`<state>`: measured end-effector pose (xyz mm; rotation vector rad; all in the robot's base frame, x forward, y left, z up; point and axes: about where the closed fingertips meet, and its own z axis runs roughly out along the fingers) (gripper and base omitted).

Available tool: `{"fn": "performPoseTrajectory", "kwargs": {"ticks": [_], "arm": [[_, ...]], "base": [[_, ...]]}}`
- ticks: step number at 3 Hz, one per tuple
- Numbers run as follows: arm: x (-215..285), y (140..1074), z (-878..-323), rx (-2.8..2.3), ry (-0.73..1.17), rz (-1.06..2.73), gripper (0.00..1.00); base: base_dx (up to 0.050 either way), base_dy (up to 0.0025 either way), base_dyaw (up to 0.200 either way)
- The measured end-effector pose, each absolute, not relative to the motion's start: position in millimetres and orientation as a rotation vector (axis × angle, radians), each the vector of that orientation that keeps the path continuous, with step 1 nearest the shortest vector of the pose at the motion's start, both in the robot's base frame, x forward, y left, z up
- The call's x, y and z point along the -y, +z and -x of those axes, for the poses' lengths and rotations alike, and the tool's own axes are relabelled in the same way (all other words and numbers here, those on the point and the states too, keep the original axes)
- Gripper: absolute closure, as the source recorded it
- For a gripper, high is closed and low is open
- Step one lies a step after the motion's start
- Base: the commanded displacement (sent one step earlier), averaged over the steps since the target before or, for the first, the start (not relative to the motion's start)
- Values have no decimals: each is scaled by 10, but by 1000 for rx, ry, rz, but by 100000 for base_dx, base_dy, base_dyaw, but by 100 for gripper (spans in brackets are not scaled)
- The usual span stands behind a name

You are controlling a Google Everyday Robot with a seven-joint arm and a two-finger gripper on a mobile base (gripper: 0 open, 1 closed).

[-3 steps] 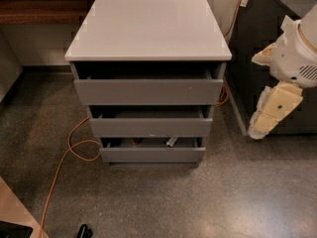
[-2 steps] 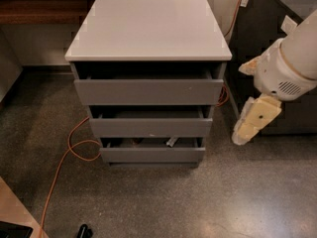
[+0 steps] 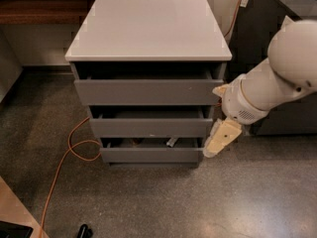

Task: Pick rxbar blueberry from bottom drawer and place on counter

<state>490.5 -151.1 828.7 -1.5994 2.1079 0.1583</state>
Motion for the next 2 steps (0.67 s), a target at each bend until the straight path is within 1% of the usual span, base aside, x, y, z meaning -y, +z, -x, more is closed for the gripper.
{"fn": "performPoseTrajectory", "kwargs": {"ticks": [2], "arm": [[1265, 7598, -5175, -2129, 189, 1555, 0]], "base": [[0, 0, 0]]}}
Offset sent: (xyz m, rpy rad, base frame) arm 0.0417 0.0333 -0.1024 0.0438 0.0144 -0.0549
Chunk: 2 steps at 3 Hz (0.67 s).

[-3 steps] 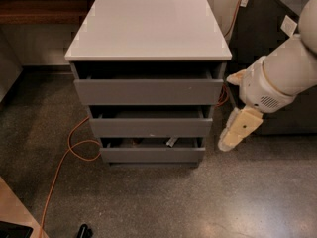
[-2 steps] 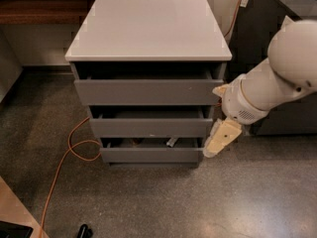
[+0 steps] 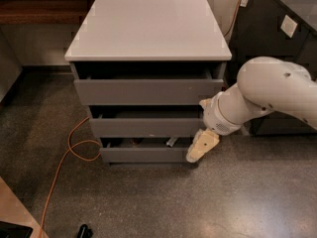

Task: Pick rxbar blueberry from bottom drawer and place on counter

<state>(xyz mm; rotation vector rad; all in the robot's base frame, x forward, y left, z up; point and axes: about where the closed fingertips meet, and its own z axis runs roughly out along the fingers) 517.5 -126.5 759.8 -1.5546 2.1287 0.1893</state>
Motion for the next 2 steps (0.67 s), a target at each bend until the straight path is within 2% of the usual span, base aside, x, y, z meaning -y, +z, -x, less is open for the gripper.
{"fn": "performPoseTrajectory", "kwargs": {"ticks": [1, 2], "arm": [[1104, 6993, -5383, -2162, 233, 1487, 0], [1104, 6993, -5383, -2162, 233, 1487, 0]], "base": [[0, 0, 0], [0, 0, 0]]}}
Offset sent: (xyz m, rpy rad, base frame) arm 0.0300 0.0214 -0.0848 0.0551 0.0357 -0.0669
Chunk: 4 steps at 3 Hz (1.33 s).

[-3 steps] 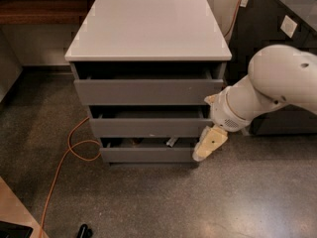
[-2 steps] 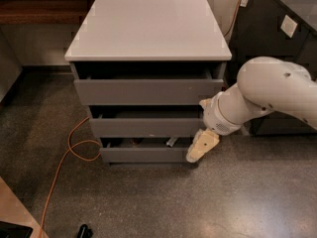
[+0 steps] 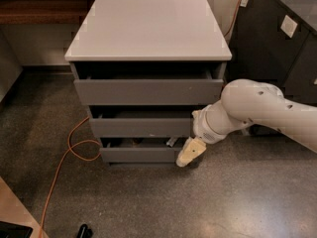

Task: Pick rxbar blueberry from bottom drawer and place on counter

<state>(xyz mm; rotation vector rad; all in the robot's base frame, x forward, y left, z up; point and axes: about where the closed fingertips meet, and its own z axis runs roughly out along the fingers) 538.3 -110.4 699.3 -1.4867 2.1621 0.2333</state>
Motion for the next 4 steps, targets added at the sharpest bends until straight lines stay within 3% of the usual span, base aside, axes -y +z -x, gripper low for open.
{"fn": "performPoseTrajectory", "kwargs": {"ticks": [4], "arm": [[1230, 5710, -5908, -2159, 124, 1617, 0]], "base": [[0, 0, 0]]}}
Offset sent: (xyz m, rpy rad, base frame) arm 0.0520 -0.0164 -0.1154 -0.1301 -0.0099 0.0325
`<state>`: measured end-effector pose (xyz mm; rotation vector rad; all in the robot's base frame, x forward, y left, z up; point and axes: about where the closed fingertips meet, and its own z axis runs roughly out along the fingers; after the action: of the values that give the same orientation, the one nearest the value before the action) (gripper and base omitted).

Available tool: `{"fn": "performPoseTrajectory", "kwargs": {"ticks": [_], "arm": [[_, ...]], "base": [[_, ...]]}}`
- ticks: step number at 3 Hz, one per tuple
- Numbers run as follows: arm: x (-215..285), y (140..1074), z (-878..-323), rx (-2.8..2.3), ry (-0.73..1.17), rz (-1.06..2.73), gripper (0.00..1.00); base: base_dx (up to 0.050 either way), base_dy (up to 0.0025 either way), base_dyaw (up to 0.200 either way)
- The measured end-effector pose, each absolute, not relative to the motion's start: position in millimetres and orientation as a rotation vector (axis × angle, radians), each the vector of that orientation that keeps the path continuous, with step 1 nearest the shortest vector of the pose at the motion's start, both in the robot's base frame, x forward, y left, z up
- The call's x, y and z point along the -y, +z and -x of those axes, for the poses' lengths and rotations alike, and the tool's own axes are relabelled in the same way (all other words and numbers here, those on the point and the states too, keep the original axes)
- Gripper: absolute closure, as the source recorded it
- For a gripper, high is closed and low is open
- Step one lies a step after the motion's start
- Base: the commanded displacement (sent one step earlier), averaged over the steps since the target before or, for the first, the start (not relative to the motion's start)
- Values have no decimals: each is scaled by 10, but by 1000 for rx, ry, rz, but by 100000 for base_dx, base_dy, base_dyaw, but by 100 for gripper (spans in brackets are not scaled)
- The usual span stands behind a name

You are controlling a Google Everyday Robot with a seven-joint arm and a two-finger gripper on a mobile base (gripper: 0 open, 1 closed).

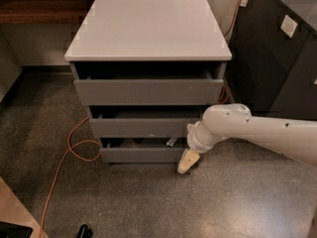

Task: Pick rxbar blueberry from bottom drawer and place on counter

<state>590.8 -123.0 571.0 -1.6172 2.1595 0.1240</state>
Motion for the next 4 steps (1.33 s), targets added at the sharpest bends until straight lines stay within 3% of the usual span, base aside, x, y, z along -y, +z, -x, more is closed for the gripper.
{"fn": "performPoseTrajectory", "kwargs": {"ticks": [4], "arm": [[1356, 4555, -6374, -2039, 165, 1661, 0]], "base": [[0, 0, 0]]}}
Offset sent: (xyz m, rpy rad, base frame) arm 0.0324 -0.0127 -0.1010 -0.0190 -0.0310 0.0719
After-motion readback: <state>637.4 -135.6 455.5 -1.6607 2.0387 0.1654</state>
